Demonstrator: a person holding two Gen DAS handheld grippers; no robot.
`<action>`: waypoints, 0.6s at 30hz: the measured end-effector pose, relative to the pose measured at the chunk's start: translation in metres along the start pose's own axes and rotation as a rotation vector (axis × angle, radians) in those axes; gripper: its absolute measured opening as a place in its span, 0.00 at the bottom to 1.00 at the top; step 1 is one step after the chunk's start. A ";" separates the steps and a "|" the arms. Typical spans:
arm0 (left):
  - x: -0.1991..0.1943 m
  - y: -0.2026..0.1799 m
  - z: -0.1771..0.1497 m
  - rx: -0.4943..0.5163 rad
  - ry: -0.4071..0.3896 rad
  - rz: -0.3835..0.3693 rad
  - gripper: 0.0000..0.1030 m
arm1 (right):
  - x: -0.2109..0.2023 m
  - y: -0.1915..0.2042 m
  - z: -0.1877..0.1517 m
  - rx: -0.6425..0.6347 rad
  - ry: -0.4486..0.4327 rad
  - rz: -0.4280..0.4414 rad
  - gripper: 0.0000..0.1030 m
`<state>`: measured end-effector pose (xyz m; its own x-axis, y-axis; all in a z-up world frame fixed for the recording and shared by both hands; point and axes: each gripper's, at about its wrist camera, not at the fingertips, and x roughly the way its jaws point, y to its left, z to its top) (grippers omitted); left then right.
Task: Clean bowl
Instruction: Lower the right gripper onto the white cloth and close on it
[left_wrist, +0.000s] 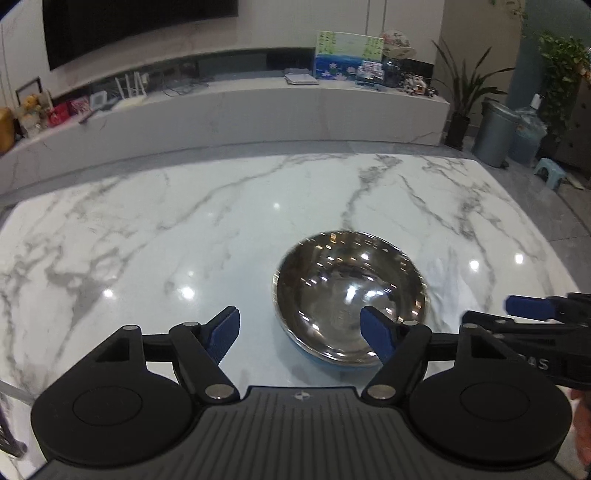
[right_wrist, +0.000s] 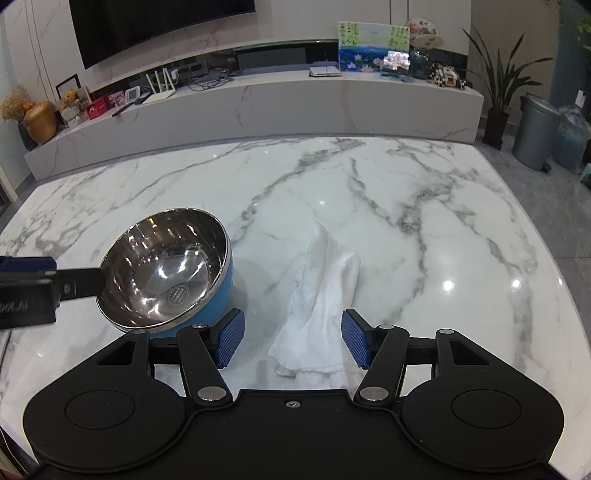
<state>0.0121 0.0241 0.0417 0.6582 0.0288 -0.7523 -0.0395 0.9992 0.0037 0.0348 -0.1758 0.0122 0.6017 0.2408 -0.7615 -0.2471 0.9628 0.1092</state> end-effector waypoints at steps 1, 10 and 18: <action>0.002 0.001 0.002 -0.006 0.001 -0.007 0.62 | 0.000 0.000 0.000 0.000 -0.003 -0.001 0.55; 0.019 0.007 0.005 -0.036 0.037 -0.002 0.44 | 0.010 -0.005 0.006 0.000 -0.002 -0.011 0.54; 0.035 0.021 0.006 -0.080 0.067 0.000 0.44 | 0.026 -0.011 0.012 0.007 0.031 0.001 0.44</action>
<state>0.0387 0.0462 0.0194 0.6067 0.0241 -0.7946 -0.1008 0.9938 -0.0469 0.0619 -0.1787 -0.0011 0.5774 0.2376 -0.7811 -0.2417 0.9636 0.1144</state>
